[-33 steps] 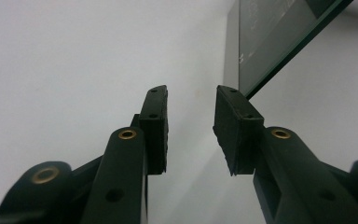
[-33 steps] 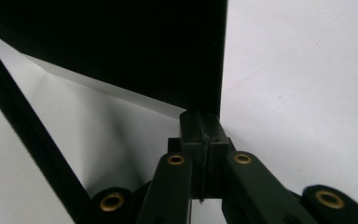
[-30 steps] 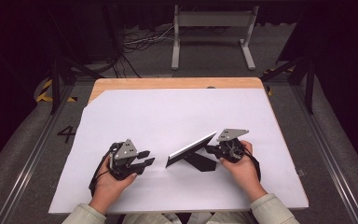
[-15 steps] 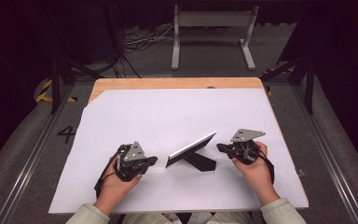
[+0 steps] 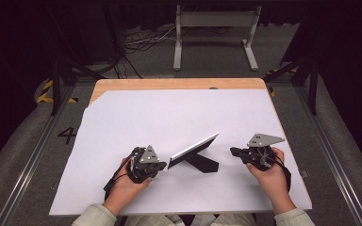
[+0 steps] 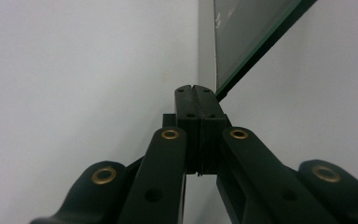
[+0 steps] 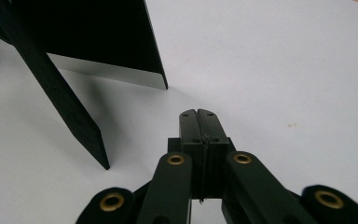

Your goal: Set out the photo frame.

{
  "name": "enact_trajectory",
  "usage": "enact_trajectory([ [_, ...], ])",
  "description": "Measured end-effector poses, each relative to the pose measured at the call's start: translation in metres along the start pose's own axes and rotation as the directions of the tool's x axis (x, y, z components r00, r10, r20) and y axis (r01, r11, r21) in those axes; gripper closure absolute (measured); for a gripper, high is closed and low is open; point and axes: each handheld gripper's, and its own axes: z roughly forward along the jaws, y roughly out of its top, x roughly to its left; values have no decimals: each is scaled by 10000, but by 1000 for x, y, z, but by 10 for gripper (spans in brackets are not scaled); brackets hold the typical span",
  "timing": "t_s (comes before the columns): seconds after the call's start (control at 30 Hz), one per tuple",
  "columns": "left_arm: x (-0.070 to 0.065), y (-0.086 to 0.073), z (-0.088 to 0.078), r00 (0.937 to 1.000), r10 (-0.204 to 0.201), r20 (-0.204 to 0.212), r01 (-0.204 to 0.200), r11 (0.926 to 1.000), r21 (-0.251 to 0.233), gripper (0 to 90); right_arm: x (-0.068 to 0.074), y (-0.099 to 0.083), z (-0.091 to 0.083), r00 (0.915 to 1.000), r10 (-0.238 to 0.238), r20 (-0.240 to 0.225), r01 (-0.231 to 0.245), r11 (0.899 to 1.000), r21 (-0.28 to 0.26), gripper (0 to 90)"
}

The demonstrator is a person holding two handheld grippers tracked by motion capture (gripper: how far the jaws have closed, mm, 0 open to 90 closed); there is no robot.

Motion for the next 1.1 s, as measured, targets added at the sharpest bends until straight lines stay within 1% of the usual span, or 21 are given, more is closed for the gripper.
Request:
enact_trajectory([
  [0.1,-2,0,2,9999,97,107,-98,9999,120,900,0,-1,-2,10000,64,3,-64,10000,-7,900],
  [0.13,-2,1,3,9999,143,42,-143,9999,79,900,0,-1,-3,9999,114,7,-114,9999,-27,900],
  [0.33,-2,0,3,9999,149,31,-150,9998,106,900,2,0,-9,9998,195,-46,-196,9997,-154,900],
  [0.47,-4,0,3,9998,151,145,-153,9998,129,900,4,2,-14,9997,205,-155,-208,9995,-252,900],
  [0.6,-10,2,3,9989,360,301,-366,9992,184,900,9,3,-21,9996,167,-247,-176,9991,-377,900],
  [0.83,-20,4,5,9963,666,544,-677,9975,184,900,17,4,-27,9988,79,-474,-98,9991,-404,900],
  [0.97,-28,6,7,9937,811,769,-833,9962,258,900,22,6,-30,9989,-58,-472,37,9989,-461,900],
  [1.03,-30,7,9,9923,947,801,-975,9947,325,900,23,6,-32,9988,-88,-475,65,9988,-482,900],
  [1.1,-34,8,11,9914,971,881,-1004,9943,348,900,24,6,-33,9988,-101,-473,77,9987,-494,900],
])
